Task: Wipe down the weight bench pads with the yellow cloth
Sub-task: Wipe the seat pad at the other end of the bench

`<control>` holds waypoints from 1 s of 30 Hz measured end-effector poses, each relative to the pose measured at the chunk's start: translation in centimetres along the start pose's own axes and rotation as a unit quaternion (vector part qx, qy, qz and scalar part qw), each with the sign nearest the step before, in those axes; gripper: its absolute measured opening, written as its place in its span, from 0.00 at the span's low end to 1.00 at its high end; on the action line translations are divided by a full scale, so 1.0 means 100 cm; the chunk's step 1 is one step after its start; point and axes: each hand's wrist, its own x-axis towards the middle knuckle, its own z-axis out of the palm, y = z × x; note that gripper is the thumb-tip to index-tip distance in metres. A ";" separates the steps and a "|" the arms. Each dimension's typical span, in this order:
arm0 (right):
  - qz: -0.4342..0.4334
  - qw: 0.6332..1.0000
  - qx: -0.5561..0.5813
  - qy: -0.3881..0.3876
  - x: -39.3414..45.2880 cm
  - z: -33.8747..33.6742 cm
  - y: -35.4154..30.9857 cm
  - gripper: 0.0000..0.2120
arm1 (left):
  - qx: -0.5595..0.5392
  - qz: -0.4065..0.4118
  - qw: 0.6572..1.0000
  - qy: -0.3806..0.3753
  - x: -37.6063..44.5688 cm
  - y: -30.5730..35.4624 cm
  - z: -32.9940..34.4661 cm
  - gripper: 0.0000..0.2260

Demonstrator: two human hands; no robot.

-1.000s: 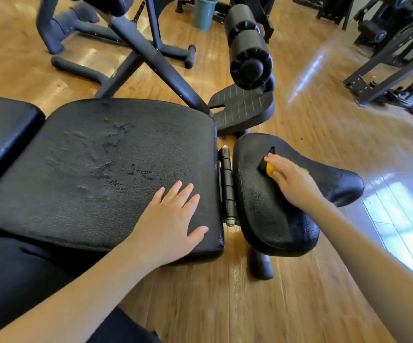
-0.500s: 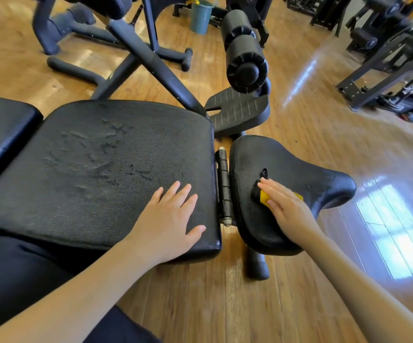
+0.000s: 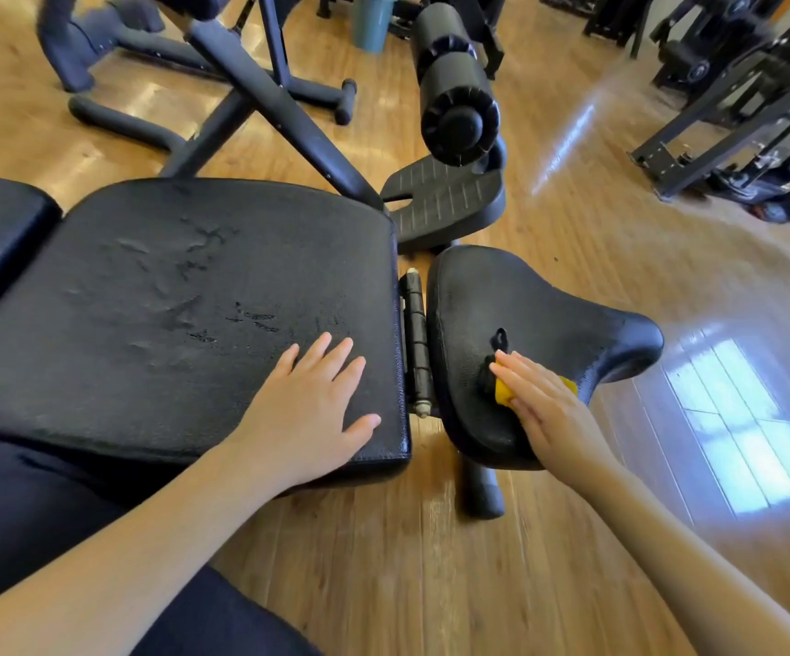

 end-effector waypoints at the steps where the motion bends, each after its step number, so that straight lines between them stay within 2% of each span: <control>1: -0.006 1.000 0.005 -0.008 0.002 -0.004 0.007 0.20 | 0.001 0.000 1.000 0.001 0.000 0.000 0.000 0.30; 3: 0.005 1.000 -0.004 -0.002 0.014 -0.012 0.028 0.20 | 0.003 0.000 1.000 0.000 0.000 0.000 0.000 0.30; 7: 0.110 0.992 -0.027 0.060 0.042 -0.026 0.069 0.21 | 0.002 -0.003 1.000 0.000 -0.001 0.001 -0.001 0.30; 11: 0.160 0.982 0.009 0.101 0.034 -0.008 0.049 0.21 | 0.000 -0.004 1.000 0.000 -0.001 0.002 -0.002 0.30; 16: 0.084 0.990 0.034 0.107 -0.019 0.011 0.008 0.22 | 0.003 -0.003 1.000 0.006 -0.001 0.002 -0.002 0.30; 22: 0.050 0.996 0.024 0.073 -0.002 -0.006 0.034 0.20 | 0.007 -0.005 1.000 0.008 -0.002 0.002 -0.001 0.30; 26: 0.115 0.988 -0.018 0.105 0.029 -0.021 0.073 0.17 | 0.002 -0.005 1.000 0.009 -0.002 0.003 -0.002 0.30; 30: 0.273 0.944 -0.013 0.187 0.054 -0.021 0.075 0.17 | -0.001 -0.004 1.000 0.012 -0.001 0.002 0.000 0.30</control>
